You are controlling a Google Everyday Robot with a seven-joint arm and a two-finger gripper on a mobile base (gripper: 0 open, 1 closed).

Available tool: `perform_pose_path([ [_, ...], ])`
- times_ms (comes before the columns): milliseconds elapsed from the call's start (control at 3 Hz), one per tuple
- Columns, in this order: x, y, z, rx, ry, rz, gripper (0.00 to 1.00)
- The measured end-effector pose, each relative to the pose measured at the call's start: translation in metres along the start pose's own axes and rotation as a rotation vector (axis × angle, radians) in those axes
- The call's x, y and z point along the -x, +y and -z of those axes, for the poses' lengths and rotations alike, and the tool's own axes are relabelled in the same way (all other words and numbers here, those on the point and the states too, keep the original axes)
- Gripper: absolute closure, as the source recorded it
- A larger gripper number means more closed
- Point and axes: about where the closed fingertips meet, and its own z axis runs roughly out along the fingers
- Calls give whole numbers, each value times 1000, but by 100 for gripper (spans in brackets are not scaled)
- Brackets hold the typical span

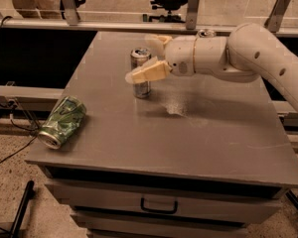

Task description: Knock redbull can over

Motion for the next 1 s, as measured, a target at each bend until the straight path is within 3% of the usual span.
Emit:
perform_pose_path([
  [667, -3, 8, -8, 45, 6, 12, 65],
  [1000, 0, 5, 9, 57, 88, 39, 95],
])
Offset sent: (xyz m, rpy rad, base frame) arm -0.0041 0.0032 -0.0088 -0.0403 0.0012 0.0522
